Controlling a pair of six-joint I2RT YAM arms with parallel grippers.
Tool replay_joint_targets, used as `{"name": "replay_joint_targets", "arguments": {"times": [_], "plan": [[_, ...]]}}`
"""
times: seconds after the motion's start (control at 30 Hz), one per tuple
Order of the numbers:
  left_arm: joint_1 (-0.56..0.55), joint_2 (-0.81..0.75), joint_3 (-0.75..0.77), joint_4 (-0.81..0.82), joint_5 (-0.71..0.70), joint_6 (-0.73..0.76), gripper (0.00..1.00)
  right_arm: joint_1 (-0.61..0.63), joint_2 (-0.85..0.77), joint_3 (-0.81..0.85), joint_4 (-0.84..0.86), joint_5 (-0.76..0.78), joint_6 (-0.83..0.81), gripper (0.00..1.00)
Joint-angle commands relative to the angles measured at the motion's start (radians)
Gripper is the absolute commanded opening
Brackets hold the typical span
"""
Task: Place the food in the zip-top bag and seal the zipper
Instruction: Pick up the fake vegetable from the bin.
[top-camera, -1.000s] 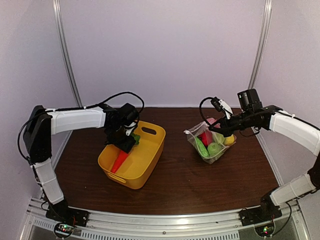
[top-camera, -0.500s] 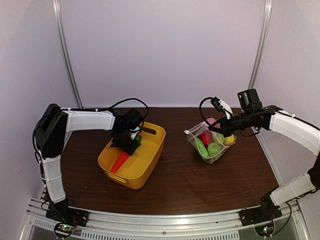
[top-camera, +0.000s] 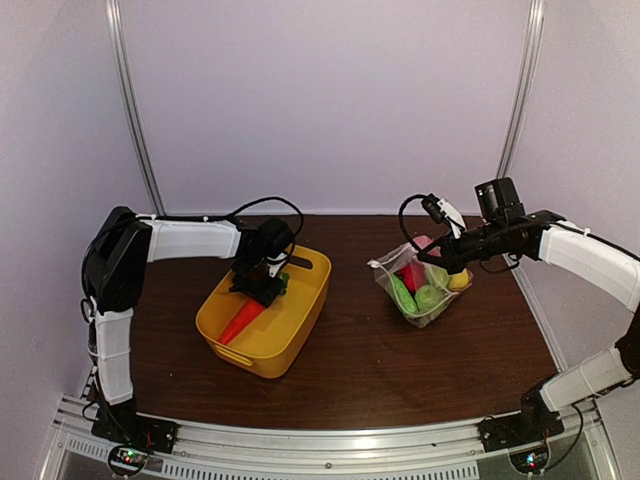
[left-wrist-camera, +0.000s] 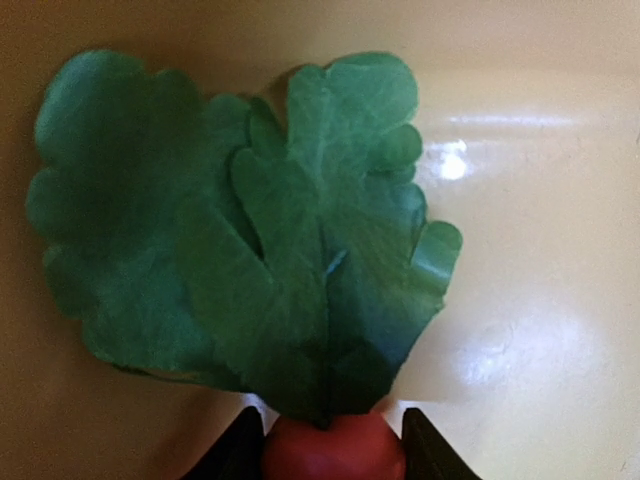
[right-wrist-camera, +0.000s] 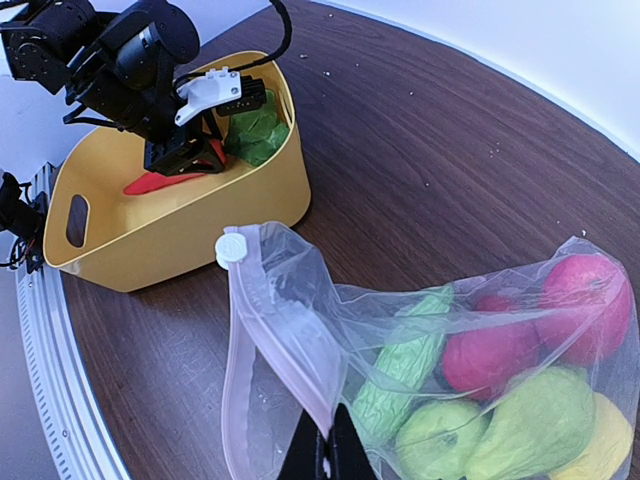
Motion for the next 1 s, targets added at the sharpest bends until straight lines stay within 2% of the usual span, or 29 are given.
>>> {"name": "replay_joint_targets", "arguments": {"times": [0.0, 0.07, 0.17, 0.37, 0.57, 0.7, 0.83, 0.9, 0.97], "plan": [[0.010, 0.016, 0.033, -0.030, 0.000, 0.011, 0.42, -0.001, -0.019, -0.002, 0.004, 0.017, -0.006, 0.00], [0.010, 0.011, 0.044, -0.045, 0.004, 0.011, 0.35, -0.001, -0.018, -0.003, 0.006, 0.016, -0.003, 0.00], [0.006, -0.036, 0.052, -0.057, 0.010, 0.002, 0.29, -0.001, -0.018, 0.007, -0.002, 0.023, -0.003, 0.00], [-0.039, -0.242, 0.077, -0.059, -0.003, -0.004, 0.28, -0.001, -0.032, 0.074, -0.075, 0.069, -0.007, 0.00], [-0.142, -0.442, 0.042, 0.120, 0.024, 0.021, 0.25, -0.001, -0.015, 0.264, -0.297, 0.158, -0.068, 0.00], [-0.247, -0.546, -0.018, 0.351, 0.054, 0.082, 0.23, 0.000, -0.003, 0.392, -0.424, 0.236, -0.113, 0.00], [-0.319, -0.650, -0.192, 0.749, 0.218, 0.087, 0.22, 0.001, 0.013, 0.486, -0.518, 0.288, -0.139, 0.00], [-0.351, -0.664, -0.255, 0.966, 0.289, 0.074, 0.22, 0.000, 0.018, 0.504, -0.535, 0.292, -0.134, 0.00], [-0.377, -0.645, -0.272, 1.102, 0.326, 0.066, 0.22, 0.002, 0.020, 0.513, -0.544, 0.276, -0.120, 0.00]]}}
